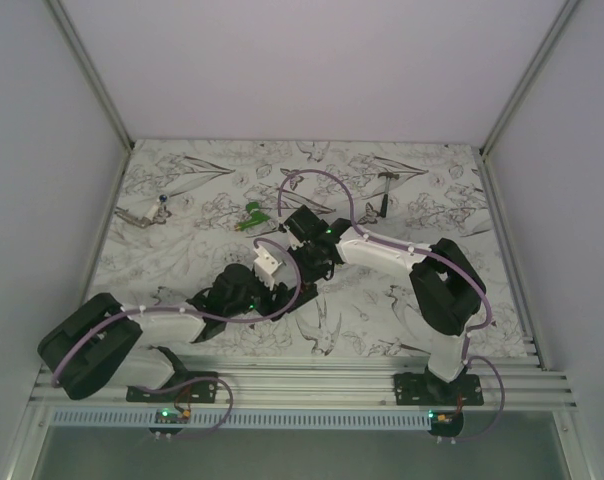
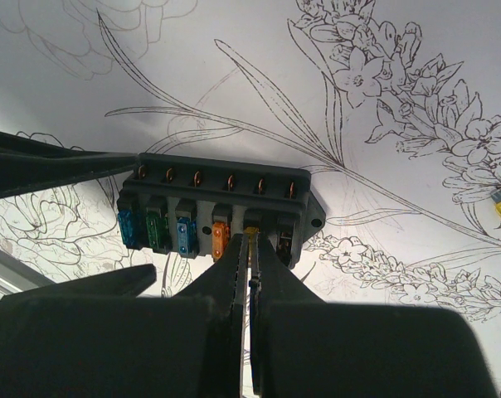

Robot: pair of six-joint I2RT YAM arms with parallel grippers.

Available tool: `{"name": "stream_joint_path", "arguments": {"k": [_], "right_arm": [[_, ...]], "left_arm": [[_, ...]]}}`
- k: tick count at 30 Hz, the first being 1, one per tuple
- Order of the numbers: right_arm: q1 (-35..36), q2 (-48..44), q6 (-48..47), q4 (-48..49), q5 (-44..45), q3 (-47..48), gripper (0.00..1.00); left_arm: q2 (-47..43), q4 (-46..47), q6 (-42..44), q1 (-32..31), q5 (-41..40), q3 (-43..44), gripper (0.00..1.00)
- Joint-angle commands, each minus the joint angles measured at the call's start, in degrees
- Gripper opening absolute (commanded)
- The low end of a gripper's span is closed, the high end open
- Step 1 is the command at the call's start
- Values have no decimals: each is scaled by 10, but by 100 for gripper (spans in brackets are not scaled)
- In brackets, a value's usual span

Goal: Snap on the fuse box
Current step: Install the fuse at the fuse box base.

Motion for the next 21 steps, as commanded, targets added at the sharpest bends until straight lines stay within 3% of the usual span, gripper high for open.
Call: {"name": "stream_joint_path", "arguments": {"k": [1, 15, 21], "right_arm": [[3, 71, -8, -45, 7, -44, 0], [3, 71, -8, -47, 5, -44, 0], [3, 72, -8, -47, 4, -42, 0]], "left_arm": [[5, 5, 6, -2, 15, 30, 60], [44, 4, 10, -2, 15, 36, 58], [47, 1, 14, -2, 26, 33, 49]]}}
